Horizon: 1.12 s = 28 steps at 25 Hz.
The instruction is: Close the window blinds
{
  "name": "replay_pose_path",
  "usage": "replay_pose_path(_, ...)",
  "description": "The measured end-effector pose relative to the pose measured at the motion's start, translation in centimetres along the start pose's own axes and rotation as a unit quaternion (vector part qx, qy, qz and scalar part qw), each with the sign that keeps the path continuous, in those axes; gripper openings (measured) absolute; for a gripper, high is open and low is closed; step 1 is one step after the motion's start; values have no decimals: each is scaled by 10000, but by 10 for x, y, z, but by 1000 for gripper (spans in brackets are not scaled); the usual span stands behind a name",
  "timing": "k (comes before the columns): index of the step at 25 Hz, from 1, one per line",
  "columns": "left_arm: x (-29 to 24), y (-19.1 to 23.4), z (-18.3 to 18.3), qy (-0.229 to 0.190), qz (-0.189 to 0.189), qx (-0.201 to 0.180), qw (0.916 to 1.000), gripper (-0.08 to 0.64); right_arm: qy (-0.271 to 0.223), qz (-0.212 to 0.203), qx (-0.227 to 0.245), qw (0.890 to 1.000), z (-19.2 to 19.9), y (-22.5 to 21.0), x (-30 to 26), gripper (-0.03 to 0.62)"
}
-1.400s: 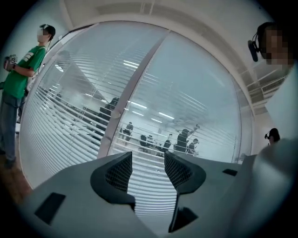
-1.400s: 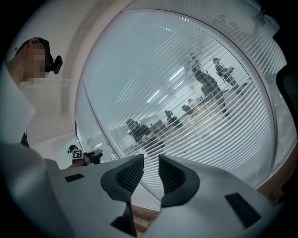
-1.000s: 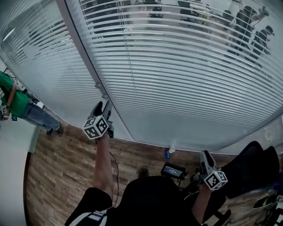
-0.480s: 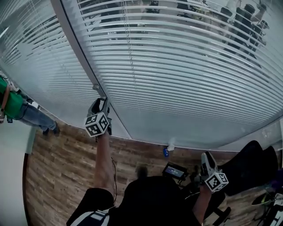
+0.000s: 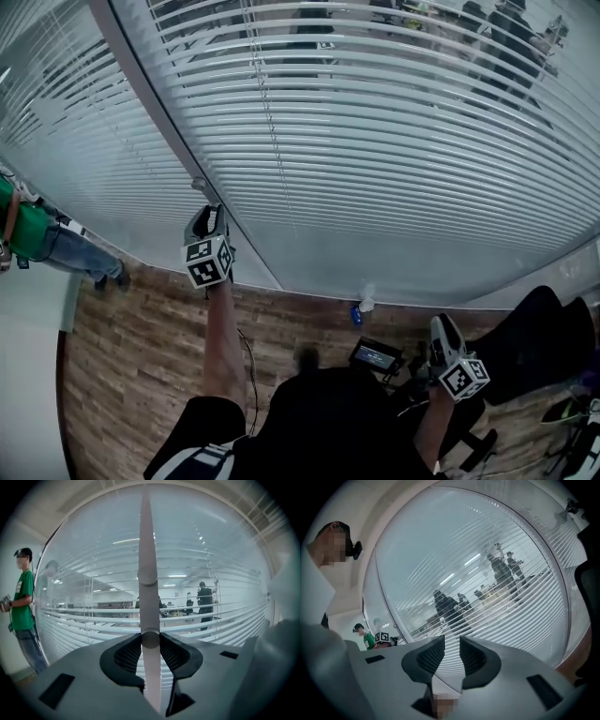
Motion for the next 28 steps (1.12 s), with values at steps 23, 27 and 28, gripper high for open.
replay_pose_path(23,1,7,2,-189,383,1730,9840,160,-33,-6,0,10000,6,6,14,101)
replay_pose_path(27,1,6,3,-103,243,1403,9898,140,-52,38,-13,10000,9,5,20,101)
replay_pose_path(28,2,4,3,-29,139,1076,9941,140,-55,53,-17,10000,9,4,22,101)
Point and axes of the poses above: the fingertips, and each gripper's own axes: x backward along the fingers, y to its left, z out of its underside, the point moved 4 cm from there along x, backward along the fingers, and after that the axes turned 2 degrees about y, right-handed, at the moved point
